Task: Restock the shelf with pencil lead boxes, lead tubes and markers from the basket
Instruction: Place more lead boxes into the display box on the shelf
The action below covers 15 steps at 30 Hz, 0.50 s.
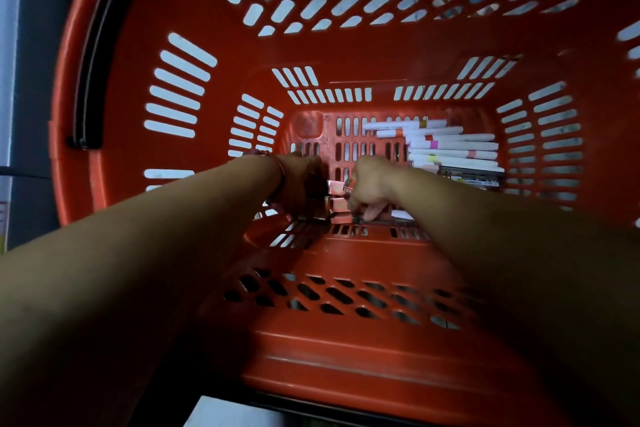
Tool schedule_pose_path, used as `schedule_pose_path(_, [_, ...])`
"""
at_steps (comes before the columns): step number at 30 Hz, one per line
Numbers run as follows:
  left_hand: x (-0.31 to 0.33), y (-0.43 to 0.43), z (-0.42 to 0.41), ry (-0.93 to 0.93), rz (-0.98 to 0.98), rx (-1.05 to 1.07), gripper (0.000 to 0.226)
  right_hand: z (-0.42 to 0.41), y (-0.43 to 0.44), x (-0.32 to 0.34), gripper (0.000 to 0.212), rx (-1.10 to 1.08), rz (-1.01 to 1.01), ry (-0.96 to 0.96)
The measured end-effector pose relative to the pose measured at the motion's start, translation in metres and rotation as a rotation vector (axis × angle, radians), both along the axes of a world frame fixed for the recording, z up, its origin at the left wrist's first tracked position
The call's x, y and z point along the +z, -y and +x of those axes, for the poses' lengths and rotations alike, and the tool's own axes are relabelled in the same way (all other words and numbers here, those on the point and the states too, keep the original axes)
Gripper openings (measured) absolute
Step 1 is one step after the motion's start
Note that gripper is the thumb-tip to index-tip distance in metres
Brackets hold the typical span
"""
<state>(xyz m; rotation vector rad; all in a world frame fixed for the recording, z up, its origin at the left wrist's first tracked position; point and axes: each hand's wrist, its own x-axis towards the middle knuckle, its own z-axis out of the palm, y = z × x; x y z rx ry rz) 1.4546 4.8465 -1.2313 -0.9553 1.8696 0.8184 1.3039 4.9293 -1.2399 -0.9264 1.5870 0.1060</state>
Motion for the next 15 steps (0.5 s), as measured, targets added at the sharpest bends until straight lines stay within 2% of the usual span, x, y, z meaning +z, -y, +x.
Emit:
schedule_pose_path(4, [-0.003, -0.002, -0.002, -0.005, 0.015, 0.227, 0.075, 0.0, -0.005, -0.004, 0.017, -0.198, 0.04, 0.13])
schedule_pose_path(7, [-0.001, -0.005, -0.008, -0.012, 0.003, 0.385, 0.062, -0.002, -0.008, -0.006, 0.026, -0.256, 0.064, 0.183])
schedule_pose_path(9, [0.0, -0.011, -0.012, 0.014, -0.034, 0.423, 0.076, -0.001, -0.007, -0.003, 0.024, -0.302, 0.096, 0.258])
schedule_pose_path(12, [0.004, -0.027, -0.016, 0.035, -0.085, 0.393, 0.111, 0.0, -0.006, -0.002, 0.036, -0.446, 0.18, 0.421])
schedule_pose_path(15, [0.003, -0.038, -0.018, 0.08, -0.141, 0.296, 0.134, -0.005, -0.008, -0.001, 0.029, -0.524, 0.225, 0.527])
